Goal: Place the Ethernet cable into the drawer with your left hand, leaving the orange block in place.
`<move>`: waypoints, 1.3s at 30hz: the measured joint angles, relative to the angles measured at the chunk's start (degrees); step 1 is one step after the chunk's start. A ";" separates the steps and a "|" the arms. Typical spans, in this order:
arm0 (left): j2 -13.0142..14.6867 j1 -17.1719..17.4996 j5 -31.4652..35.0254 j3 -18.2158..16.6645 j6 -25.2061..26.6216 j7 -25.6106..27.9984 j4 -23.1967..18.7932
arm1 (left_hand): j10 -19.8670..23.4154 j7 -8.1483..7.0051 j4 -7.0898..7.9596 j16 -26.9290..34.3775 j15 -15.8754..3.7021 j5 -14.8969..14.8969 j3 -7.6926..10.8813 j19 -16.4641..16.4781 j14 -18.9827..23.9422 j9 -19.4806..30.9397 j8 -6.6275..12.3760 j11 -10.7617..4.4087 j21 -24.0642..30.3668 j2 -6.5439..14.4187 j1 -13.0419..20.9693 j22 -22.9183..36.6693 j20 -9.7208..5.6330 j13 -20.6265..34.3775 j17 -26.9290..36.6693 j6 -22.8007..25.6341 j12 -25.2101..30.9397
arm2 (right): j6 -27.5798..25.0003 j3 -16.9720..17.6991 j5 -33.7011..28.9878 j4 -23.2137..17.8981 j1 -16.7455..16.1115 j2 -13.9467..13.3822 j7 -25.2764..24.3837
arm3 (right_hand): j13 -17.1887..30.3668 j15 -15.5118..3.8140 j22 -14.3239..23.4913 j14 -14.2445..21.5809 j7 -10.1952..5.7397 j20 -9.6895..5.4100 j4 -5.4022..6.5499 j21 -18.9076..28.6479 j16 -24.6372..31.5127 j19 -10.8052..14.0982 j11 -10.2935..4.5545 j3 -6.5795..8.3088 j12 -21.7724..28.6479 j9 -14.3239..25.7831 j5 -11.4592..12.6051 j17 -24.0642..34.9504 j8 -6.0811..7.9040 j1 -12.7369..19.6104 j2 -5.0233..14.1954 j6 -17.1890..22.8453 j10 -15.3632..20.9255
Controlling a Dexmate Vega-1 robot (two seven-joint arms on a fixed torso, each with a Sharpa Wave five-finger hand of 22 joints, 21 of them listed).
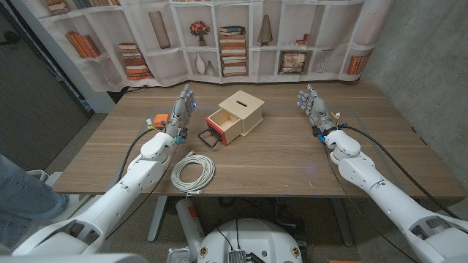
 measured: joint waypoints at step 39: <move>-5.26 5.64 8.46 -9.67 2.32 -2.10 -5.79 | -0.16 0.37 -0.26 0.44 0.19 1.10 0.23 0.01 -0.18 -0.02 0.87 0.43 0.41 1.52 1.51 -0.02 0.00 -0.02 -0.02 0.06 0.84 | 1.19 0.42 -0.21 2.83 1.08 1.49 1.33 | -0.02 0.00 0.26 -0.01 -0.11 0.01 -0.23 -0.27 0.00 -0.01 -0.01 0.22 0.00 -0.02 -0.01 -0.01 0.00 1.23 -0.02 0.51 -0.01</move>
